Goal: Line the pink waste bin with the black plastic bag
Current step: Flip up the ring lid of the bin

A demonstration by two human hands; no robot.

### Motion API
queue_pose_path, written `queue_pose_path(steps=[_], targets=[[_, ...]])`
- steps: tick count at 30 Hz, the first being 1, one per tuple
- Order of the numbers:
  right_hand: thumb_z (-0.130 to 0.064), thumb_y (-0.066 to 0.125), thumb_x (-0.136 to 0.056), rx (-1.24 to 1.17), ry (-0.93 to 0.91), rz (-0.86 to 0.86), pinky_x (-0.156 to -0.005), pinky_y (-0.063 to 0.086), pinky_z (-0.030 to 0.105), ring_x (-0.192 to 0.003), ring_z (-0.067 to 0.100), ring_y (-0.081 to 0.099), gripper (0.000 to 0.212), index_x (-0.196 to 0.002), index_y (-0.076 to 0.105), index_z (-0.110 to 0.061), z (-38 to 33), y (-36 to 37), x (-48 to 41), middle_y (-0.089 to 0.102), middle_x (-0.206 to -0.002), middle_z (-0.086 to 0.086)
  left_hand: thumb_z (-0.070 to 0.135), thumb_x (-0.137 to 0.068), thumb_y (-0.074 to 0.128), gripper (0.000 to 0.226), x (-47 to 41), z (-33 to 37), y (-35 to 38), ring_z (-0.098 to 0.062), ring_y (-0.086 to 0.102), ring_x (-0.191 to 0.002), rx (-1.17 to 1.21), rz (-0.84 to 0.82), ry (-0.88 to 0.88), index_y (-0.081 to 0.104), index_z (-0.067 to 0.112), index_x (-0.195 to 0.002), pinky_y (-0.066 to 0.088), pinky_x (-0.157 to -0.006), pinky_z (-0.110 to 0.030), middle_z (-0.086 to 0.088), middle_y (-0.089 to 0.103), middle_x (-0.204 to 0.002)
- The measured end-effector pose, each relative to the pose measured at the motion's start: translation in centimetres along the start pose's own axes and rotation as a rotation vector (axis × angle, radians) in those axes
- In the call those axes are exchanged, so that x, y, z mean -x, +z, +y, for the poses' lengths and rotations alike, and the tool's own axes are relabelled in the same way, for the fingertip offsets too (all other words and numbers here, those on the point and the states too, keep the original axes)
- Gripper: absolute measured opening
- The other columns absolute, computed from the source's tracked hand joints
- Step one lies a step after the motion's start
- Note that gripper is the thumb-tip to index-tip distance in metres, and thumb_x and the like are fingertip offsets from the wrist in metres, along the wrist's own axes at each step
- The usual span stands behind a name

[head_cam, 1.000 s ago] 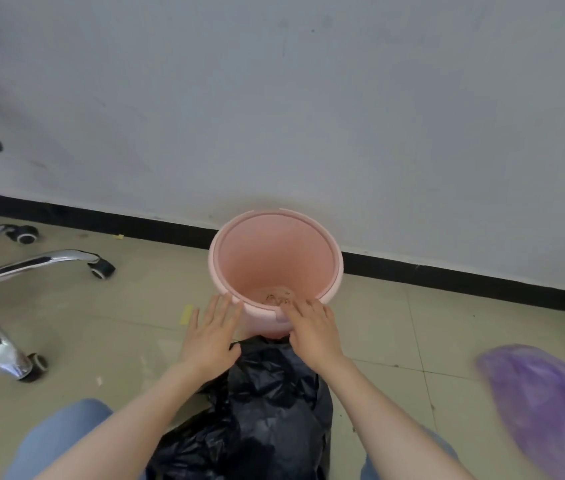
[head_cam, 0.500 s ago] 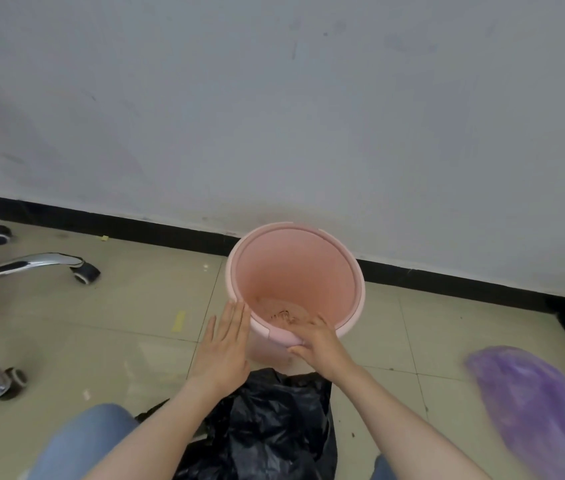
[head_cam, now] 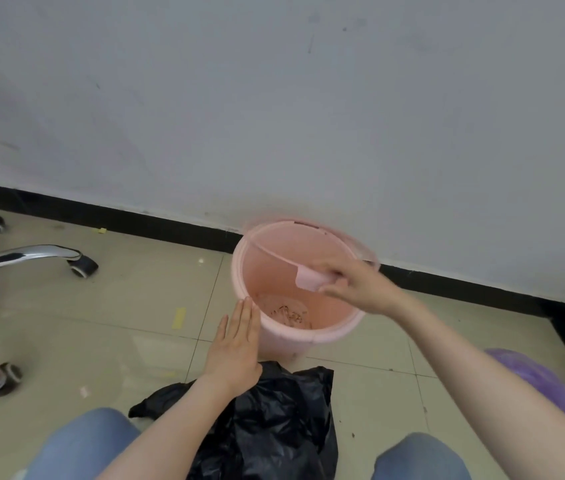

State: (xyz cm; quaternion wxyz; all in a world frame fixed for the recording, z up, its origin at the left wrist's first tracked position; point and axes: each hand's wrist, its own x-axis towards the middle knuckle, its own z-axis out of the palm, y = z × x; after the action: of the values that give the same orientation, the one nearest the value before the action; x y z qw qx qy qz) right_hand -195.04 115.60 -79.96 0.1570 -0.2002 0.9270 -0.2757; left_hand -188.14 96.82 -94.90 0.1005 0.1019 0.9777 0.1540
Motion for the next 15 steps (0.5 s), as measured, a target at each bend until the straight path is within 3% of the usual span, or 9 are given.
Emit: queue_pose_path(steps=[3, 6, 7, 10, 12, 13, 15], targets=[[-0.008, 0.058, -0.087, -0.014, -0.07, 0.181, -0.088, 0.039, 0.021, -0.104, 0.025, 0.054, 0.037, -0.122, 0.053, -0.017, -0.7, -3.5, -1.4, 0.059, -0.121, 0.009, 0.019, -0.086, 0.041, 0.085, 0.2, 0.2, -0.5, -0.018, -0.033, -0.129, -0.011, -0.019, -0.002, -0.034, 0.007, -0.126, -0.016, -0.107, -0.033, -0.006, -0.038, -0.137], [-0.008, 0.057, -0.088, -0.116, -0.067, 0.36, -0.076, 0.037, 0.0, -0.096, 0.02, 0.055, 0.028, -0.113, 0.056, -0.02, -0.8, -6.8, -3.3, 0.06, -0.105, 0.011, 0.019, -0.087, 0.04, 0.083, 0.1, 0.1, -0.8, -0.024, -0.024, -0.139, -0.045, -0.035, 0.008, -0.024, 0.003, -0.137, -0.015, -0.108, -0.032, -0.011, -0.028, -0.15], [-0.01, 0.057, -0.088, -0.094, -0.059, 0.437, -0.076, 0.036, 0.0, -0.1, 0.02, 0.054, 0.024, -0.111, 0.058, -0.016, -0.7, -7.6, -4.1, 0.06, -0.106, 0.012, 0.019, -0.088, 0.04, 0.082, 0.1, 0.1, -0.9, -0.025, -0.022, -0.141, -0.053, -0.043, 0.01, -0.022, 0.003, -0.139, -0.015, -0.108, -0.032, -0.013, -0.025, -0.152], [-0.024, 0.058, -0.087, 0.153, 0.013, 0.779, -0.089, 0.037, 0.024, -0.113, 0.028, 0.047, 0.026, -0.108, 0.062, -0.009, -0.4, -9.2, -6.9, 0.055, -0.116, 0.016, 0.02, -0.087, 0.041, 0.082, 0.0, 0.1, -1.1, -0.026, -0.02, -0.141, -0.061, -0.065, 0.01, -0.02, 0.002, -0.139, -0.011, -0.113, -0.033, -0.015, -0.023, -0.152], [-0.024, 0.052, -0.09, 0.209, 0.116, 0.959, -0.081, 0.039, 0.032, -0.112, 0.032, 0.045, 0.025, -0.108, 0.058, -0.007, -0.7, -9.7, -8.6, 0.049, -0.118, 0.021, 0.019, -0.086, 0.041, 0.082, 0.0, 0.1, -1.1, -0.027, -0.019, -0.141, -0.066, -0.076, 0.013, -0.019, 0.002, -0.139, -0.008, -0.115, -0.034, -0.016, -0.022, -0.153], [-0.02, 0.048, -0.092, 0.267, 0.155, 0.932, -0.081, 0.039, 0.034, -0.114, 0.034, 0.044, 0.026, -0.112, 0.055, -0.005, -0.6, -9.9, -9.5, 0.046, -0.122, 0.022, 0.019, -0.086, 0.041, 0.083, 0.0, 0.1, -1.1, -0.027, -0.019, -0.141, -0.069, -0.081, 0.01, -0.019, 0.001, -0.139, -0.008, -0.116, -0.034, -0.016, -0.022, -0.152], [-0.014, 0.038, -0.095, 0.45, 0.212, 0.678, -0.097, 0.035, 0.041, -0.129, 0.036, 0.03, 0.033, -0.127, 0.043, -0.006, 0.0, -10.2, -11.1, 0.032, -0.141, 0.022, 0.02, -0.086, 0.041, 0.083, 0.0, 0.2, -1.2, -0.027, -0.02, -0.141, -0.07, -0.085, 0.003, -0.02, 0.001, -0.139, -0.007, -0.116, -0.035, -0.015, -0.026, -0.151]])
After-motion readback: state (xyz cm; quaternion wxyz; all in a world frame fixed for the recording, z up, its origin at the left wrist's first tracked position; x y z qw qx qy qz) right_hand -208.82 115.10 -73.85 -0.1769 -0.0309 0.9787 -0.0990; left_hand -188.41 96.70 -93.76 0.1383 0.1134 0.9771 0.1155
